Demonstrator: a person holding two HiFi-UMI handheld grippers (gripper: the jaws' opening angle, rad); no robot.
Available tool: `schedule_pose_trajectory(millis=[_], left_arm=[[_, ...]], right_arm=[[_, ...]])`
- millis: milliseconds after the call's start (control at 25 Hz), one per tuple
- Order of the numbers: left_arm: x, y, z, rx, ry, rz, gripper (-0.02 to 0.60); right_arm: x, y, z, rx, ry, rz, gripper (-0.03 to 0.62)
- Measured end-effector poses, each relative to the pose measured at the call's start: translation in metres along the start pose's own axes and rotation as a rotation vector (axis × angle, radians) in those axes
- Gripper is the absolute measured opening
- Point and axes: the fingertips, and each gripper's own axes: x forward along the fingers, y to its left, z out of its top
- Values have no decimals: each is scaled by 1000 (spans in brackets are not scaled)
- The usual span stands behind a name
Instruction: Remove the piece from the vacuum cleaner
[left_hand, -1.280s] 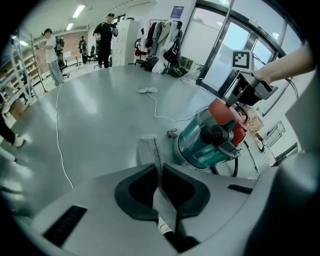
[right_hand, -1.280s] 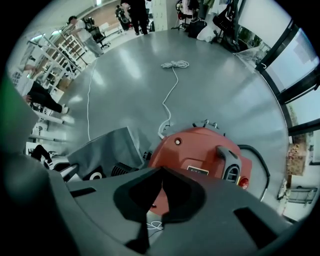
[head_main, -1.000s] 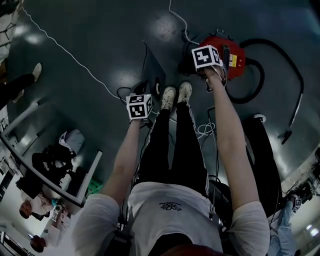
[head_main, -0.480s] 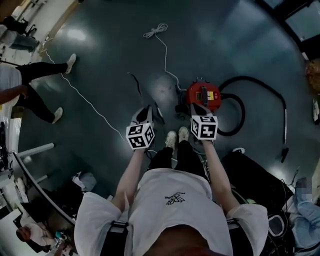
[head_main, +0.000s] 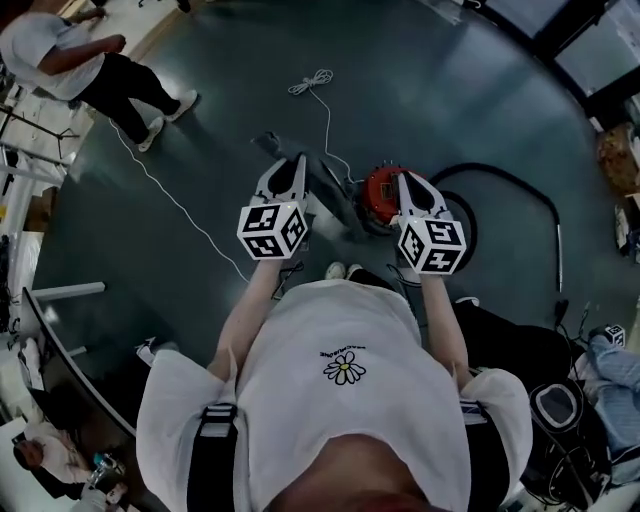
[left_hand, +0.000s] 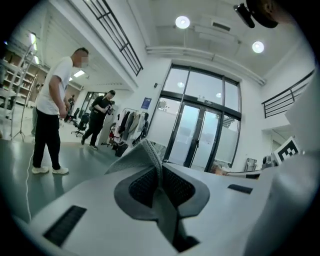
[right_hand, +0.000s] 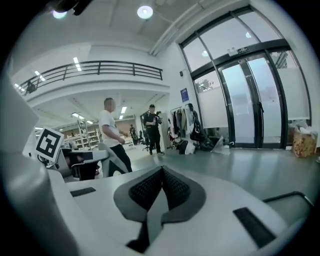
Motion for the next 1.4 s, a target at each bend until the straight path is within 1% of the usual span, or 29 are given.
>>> schedule_pose_trajectory(millis=[120, 240, 320, 440, 560, 680, 840, 1080, 1400], left_arm=[[-12, -21, 34, 51, -78, -17, 25], [-28, -37, 64, 89, -145, -33, 25], [-38, -44, 77, 105, -180, -38, 25], [-44, -51, 88, 118, -208, -36, 25], [-46, -53, 92, 125, -213, -27, 25], [-48, -58, 89, 116, -209, -21, 25], [-51, -69, 85, 123, -202, -32, 25], [-51, -75, 84, 111, -207, -33, 25], [-44, -80, 83, 114, -216, -25, 25]], right_arm=[[-19, 14, 22, -24, -77, 23, 9], [-37, 26, 36, -56, -127, 52, 9], [-47, 29, 39, -67, -151, 57, 9], [-54, 27, 46, -96, -182, 46, 9], [-56, 28, 55, -121, -199, 44, 9], [-61, 28, 59, -116, -209, 54, 9], [-70, 25, 61, -108, -213, 54, 9], [-73, 23, 70, -135, -231, 53, 9], [-69, 17, 61, -137, -211, 55, 9]])
